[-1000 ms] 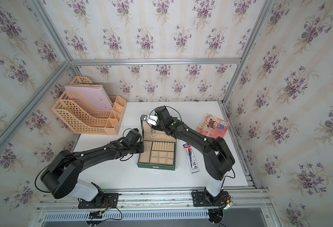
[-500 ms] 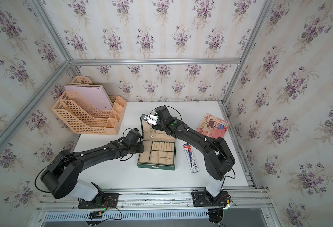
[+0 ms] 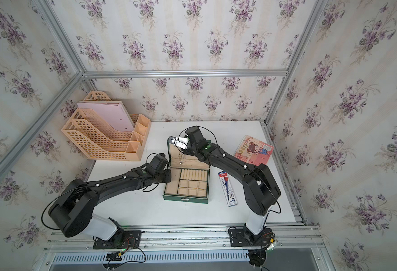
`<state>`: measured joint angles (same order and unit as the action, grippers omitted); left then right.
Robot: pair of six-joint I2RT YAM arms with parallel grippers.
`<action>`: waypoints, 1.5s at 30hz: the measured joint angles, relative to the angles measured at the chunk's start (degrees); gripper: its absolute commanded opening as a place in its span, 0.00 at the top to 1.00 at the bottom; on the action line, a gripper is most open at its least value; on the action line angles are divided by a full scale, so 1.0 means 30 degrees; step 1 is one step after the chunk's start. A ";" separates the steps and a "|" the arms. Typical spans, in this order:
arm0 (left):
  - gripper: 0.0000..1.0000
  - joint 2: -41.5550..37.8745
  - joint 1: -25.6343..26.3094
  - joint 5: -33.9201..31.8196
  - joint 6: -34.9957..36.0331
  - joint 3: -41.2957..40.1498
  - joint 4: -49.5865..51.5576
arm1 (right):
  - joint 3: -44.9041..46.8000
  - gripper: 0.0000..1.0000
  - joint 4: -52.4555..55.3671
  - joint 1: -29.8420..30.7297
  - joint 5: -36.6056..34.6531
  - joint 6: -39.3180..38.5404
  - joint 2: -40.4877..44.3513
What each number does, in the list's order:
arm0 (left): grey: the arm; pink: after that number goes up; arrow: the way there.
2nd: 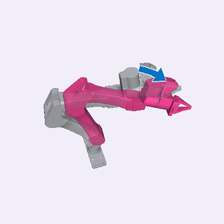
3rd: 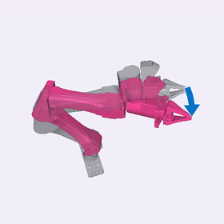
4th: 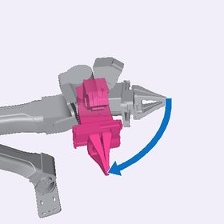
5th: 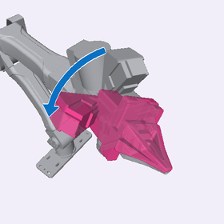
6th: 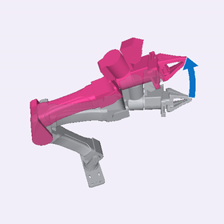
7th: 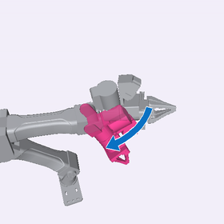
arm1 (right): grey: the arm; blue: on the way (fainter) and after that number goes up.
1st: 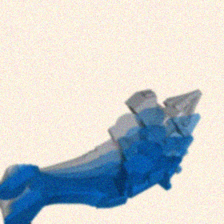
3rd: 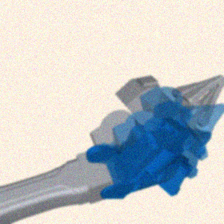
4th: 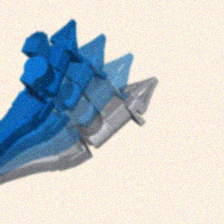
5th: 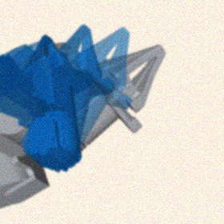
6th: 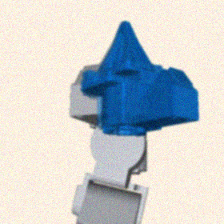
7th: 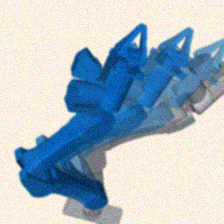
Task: Put jewelry chain into jewelry box
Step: Close the fastener on the jewelry box.
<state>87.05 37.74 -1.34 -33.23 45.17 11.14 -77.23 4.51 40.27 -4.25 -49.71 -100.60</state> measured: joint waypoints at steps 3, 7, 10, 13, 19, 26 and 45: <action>1.00 0.0000 0.0000 -0.0022 -0.0007 0.0029 0.0087 | 0.0000 0.52 0.0000 0.0000 -0.0007 0.0109 0.0029; 1.00 -0.0029 0.0000 -0.0051 -0.0015 0.0066 0.0219 | 0.0058 0.49 0.0000 0.0000 -0.0036 0.0299 0.0219; 1.00 -0.0073 0.0007 -0.0066 -0.0022 0.0066 0.0342 | 0.0058 0.49 -0.0015 -0.0044 -0.0138 0.0510 0.0415; 1.00 -0.0102 0.0022 -0.0080 -0.0029 0.0066 0.0393 | 0.0058 0.47 -0.0102 -0.0102 -0.0226 0.0612 0.0532; 1.00 -0.0138 0.0080 -0.0153 -0.0044 0.0066 0.0510 | 0.0044 0.41 -0.0131 -0.0189 -0.0204 0.0954 0.0780; 1.00 -0.0138 0.0153 -0.0262 -0.0109 0.0066 0.0525 | 0.0036 0.23 -0.0022 -0.0197 0.0568 0.1166 0.1093; 1.00 -0.0138 0.0182 -0.0321 -0.0109 0.0066 0.0525 | -0.0211 0.26 0.0721 -0.0219 0.1202 0.0576 0.0044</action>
<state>86.63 38.28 -2.31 -33.56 45.36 12.71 -77.87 6.68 39.62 -0.64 -47.99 -100.47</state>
